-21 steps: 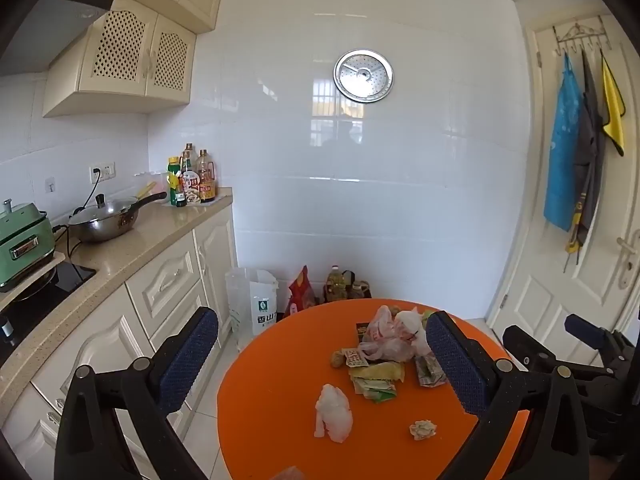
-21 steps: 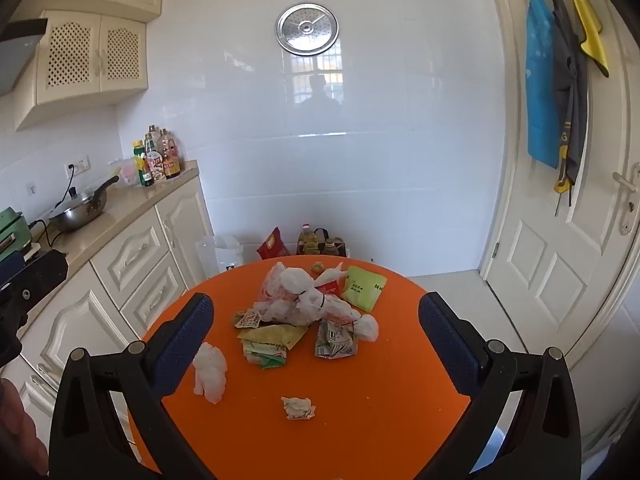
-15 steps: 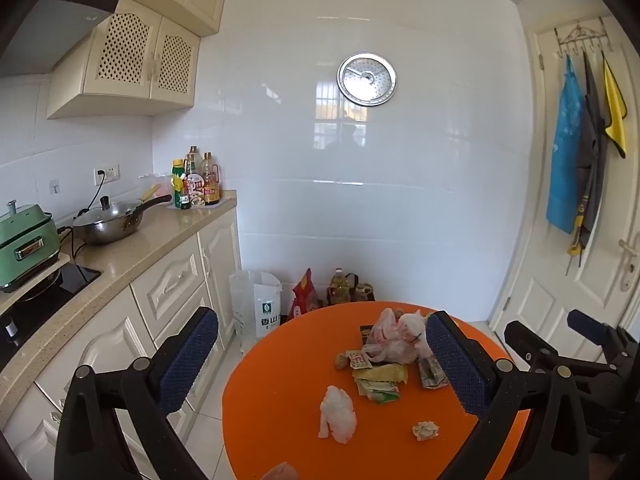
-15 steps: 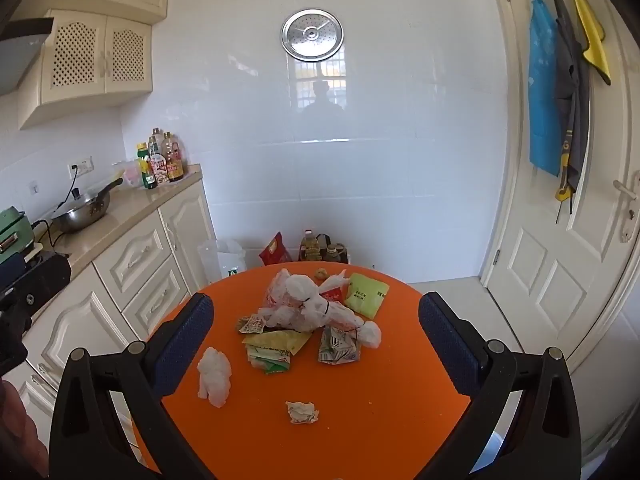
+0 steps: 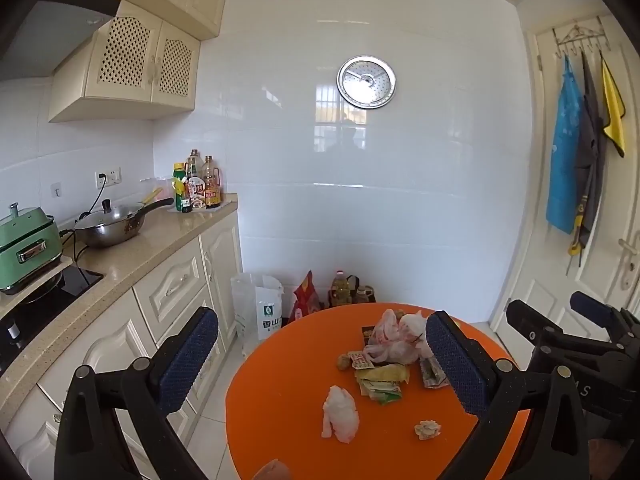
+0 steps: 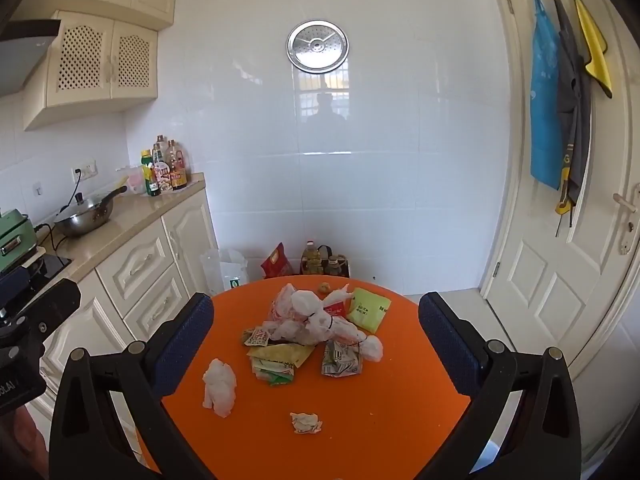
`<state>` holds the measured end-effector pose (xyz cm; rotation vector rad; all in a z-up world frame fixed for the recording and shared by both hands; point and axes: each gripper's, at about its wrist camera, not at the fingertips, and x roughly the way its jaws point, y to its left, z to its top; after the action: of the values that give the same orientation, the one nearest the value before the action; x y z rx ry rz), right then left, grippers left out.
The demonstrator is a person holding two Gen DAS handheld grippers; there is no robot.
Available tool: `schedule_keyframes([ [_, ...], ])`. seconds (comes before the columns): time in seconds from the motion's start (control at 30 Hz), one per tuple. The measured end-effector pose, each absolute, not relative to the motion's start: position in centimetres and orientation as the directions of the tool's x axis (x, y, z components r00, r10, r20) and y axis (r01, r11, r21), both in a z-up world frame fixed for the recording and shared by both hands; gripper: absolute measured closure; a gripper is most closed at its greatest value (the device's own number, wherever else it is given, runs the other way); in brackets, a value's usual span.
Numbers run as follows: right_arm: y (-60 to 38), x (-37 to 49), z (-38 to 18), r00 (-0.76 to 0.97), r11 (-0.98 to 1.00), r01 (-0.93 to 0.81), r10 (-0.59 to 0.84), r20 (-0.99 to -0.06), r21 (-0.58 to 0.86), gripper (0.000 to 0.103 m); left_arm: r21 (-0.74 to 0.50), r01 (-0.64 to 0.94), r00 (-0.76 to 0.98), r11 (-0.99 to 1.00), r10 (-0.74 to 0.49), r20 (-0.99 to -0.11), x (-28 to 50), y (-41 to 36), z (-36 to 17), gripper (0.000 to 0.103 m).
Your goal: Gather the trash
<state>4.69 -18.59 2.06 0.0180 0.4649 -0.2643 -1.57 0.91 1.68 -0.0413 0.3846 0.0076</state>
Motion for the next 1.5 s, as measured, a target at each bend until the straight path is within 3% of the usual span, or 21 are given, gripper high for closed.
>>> schedule_keyframes([
  [0.43, -18.9, 4.9, 2.6, 0.869, 0.968, 0.246, -0.242, -0.431, -0.048, 0.000, -0.045, -0.007, 0.923, 0.999, -0.011, -0.385, -0.6, 0.9, 0.9, 0.001],
  [0.47, -18.9, 5.0, 2.6, 0.869, 0.968, 0.244, -0.241, -0.431, -0.049, 0.000, -0.147, 0.070, 0.913, 0.987, -0.123, -0.389, -0.4, 0.9, 0.8, 0.001],
  [0.57, -18.9, 5.4, 2.1, 0.866, 0.970, 0.238, -0.235, -0.442, -0.050, 0.000, -0.151, 0.065, 0.904, 0.986, -0.122, -0.409, 0.3, 0.9, 0.1, 0.001],
  [1.17, -21.9, 9.7, -11.2, 0.679, 0.974, 0.223, -0.177, -0.713, -0.029, 0.001, -0.135, 0.072, 0.733, 0.988, -0.144, -0.665, 10.4, -1.0, -10.3, 0.001],
  [1.5, -23.1, 9.7, -18.1, 0.555, 0.973, 0.230, -0.134, -0.821, -0.003, 0.013, -0.149, 0.105, 0.668, 0.983, -0.181, -0.722, 16.2, -2.9, -16.0, 0.001],
])
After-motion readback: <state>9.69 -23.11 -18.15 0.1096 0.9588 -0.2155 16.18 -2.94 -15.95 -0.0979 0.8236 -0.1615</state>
